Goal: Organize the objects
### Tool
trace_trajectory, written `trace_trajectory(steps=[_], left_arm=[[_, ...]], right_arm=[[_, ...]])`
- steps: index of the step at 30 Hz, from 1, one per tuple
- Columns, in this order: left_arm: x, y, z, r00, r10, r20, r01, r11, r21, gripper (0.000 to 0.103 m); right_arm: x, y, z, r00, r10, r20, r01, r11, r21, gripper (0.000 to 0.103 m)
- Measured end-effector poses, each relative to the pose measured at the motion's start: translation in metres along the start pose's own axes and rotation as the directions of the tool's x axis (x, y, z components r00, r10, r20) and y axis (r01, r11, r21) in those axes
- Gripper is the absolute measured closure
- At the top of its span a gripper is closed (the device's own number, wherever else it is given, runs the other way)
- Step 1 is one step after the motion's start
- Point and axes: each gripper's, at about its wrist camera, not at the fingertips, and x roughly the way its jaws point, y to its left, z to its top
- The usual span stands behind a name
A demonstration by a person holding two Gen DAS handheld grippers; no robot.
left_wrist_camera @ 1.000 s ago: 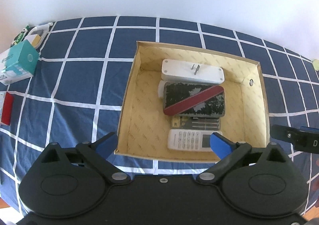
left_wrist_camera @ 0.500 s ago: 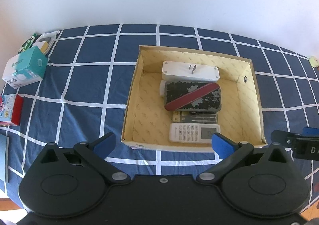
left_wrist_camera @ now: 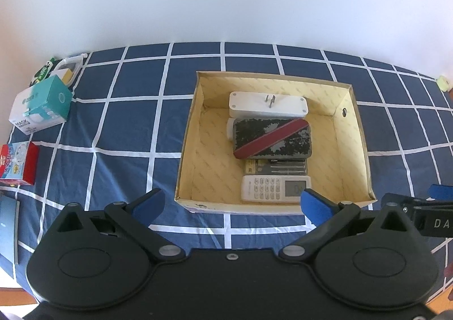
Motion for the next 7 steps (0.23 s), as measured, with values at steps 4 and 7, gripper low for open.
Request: trace_trajectory(steps=[4,7], left_arm=[[0.0004,0.0010,-0.0029,1.000,0.005,-0.007,-0.005,1.000,0.000,0.000],[0.0008,0.0028,-0.0047,1.000,0.012,-0.014,-0.012,1.000,-0.003,0.000]], right_arm=[[-0.0003,-0.0019,-0.0012,1.000,-0.002,-0.001,0.002,1.000,0.007,0.000],[-0.0008,-0.0021,-0.0012,1.000,-0.001,0.001,0.001,1.000,0.013,0.000]])
